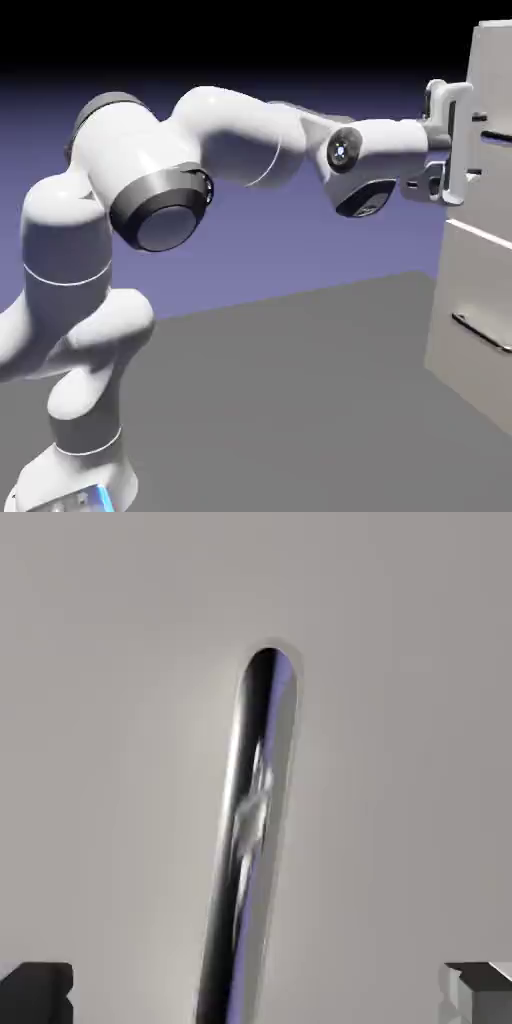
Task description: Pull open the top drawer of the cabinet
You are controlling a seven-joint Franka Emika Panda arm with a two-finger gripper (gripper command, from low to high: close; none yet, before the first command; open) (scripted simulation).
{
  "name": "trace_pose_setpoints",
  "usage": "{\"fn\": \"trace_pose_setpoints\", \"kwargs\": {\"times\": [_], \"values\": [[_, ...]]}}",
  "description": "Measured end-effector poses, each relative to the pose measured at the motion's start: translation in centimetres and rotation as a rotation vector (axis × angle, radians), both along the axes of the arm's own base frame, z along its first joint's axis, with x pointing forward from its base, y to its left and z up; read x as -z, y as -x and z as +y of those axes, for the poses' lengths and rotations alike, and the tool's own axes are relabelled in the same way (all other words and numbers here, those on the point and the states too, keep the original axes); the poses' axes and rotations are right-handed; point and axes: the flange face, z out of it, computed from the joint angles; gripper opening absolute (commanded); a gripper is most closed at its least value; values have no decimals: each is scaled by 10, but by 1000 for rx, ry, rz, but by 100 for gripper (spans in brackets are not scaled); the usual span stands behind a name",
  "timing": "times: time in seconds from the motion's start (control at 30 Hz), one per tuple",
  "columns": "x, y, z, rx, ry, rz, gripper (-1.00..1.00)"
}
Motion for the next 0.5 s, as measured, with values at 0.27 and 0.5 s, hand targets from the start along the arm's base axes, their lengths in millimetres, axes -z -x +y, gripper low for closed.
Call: {"fn": "trace_pose_setpoints", "kwargs": {"times": [0.27,0.5], "values": [[0,-31,2,49,-82,-36,0],[2,-68,3,48,-78,-34,-100]]}}
